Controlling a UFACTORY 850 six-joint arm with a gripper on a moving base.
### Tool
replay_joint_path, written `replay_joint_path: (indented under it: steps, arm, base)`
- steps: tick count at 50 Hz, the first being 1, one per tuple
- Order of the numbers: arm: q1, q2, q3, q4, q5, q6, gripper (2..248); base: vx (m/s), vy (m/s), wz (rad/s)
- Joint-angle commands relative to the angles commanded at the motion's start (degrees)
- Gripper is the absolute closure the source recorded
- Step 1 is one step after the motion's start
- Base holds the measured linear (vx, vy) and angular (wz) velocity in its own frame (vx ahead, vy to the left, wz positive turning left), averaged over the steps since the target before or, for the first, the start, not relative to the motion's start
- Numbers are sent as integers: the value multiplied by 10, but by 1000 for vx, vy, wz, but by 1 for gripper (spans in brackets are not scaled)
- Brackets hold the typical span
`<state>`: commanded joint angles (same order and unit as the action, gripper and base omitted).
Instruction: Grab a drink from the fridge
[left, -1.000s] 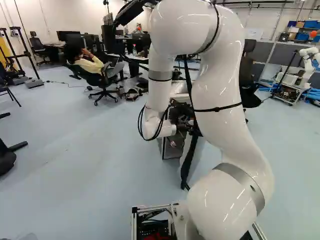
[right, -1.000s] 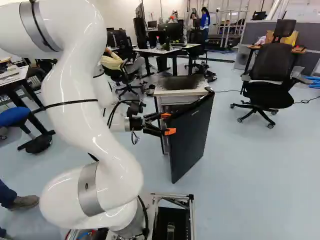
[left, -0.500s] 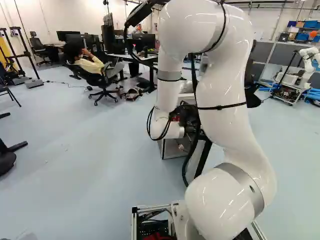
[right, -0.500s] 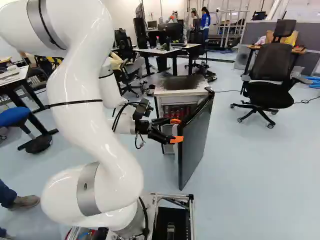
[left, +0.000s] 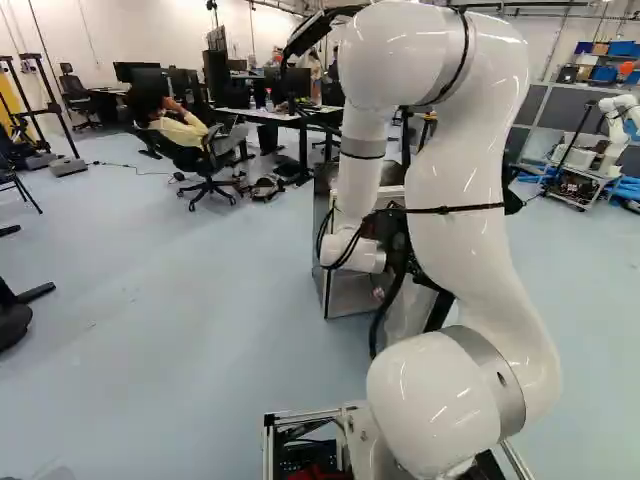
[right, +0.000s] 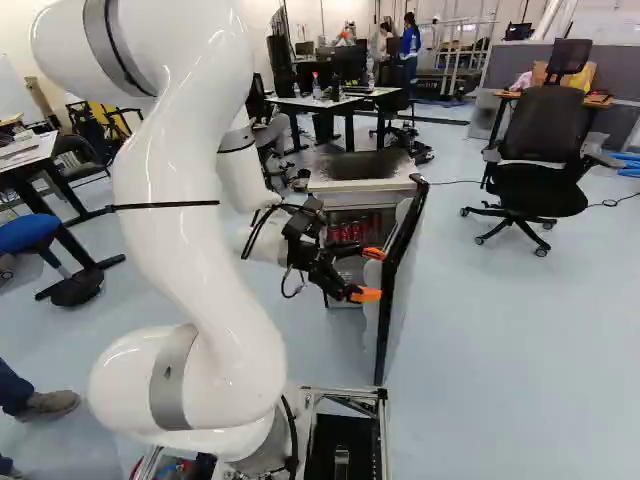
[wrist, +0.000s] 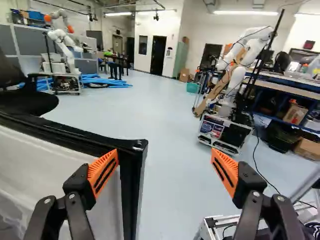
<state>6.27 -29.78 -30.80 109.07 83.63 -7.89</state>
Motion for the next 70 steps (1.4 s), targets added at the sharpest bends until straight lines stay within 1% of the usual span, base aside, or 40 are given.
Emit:
replay_joint_path:
  steps: [14, 28, 49, 70]
  arm:
    - [-64, -7, -38, 14, -3, 0, 3]
    - [-124, -18, -82, 26, -16, 0, 3]
    - [-203, -38, -148, 42, -40, 0, 3]
    - [-269, -61, -212, 44, -64, 0, 3]
  base:
    - [0, 0, 0]
    - [0, 0, 0]
    - [0, 0, 0]
    - [0, 0, 0]
